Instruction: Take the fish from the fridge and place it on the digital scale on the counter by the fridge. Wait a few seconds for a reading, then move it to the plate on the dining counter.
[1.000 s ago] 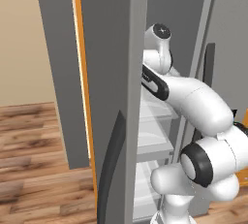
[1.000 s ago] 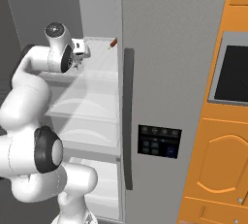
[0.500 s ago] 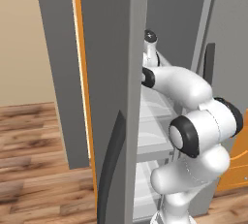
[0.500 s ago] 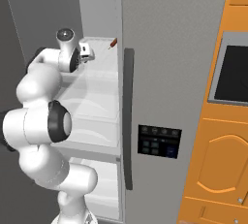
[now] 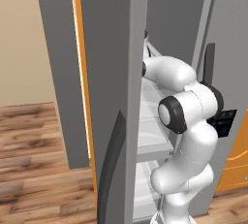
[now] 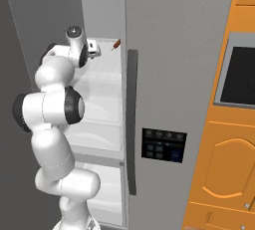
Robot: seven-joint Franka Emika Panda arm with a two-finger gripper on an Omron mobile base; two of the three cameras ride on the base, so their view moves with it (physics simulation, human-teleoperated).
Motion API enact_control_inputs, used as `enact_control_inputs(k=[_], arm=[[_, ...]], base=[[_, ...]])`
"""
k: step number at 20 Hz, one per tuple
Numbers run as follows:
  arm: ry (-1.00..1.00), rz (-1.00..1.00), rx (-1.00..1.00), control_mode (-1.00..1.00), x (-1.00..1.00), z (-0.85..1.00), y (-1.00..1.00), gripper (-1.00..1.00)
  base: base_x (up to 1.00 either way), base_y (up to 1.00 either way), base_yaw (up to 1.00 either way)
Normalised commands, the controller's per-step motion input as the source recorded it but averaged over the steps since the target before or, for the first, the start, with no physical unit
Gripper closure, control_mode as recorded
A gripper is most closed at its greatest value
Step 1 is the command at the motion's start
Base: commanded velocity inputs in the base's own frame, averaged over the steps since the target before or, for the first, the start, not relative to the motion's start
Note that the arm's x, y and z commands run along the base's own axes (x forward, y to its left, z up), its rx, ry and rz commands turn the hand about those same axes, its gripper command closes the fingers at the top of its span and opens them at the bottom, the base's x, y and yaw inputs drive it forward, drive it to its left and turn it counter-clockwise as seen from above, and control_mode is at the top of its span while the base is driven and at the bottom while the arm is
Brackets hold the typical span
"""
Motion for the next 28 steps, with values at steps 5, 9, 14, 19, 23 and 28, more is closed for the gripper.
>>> enact_control_inputs(k=[5,9,14,19,23,28], arm=[[0.05,0.00,0.00,-1.00,0.11,-0.48,0.20,1.00],[0.01,0.00,0.00,-1.00,0.00,-0.65,0.12,1.00],[-0.01,0.00,0.00,-1.00,-0.02,-0.49,0.02,1.00],[-0.15,0.00,0.00,-1.00,-0.59,-0.22,0.00,1.00],[-0.23,0.00,0.00,-1.00,-1.00,-0.06,0.00,1.00],[-0.12,-0.04,0.07,-1.00,-1.00,0.03,-0.08,1.00]], base=[[0.00,0.00,0.00],[0.00,0.00,0.00],[0.00,0.00,0.00],[0.00,0.00,0.00],[0.00,0.00,0.00],[0.00,0.00,0.00]])
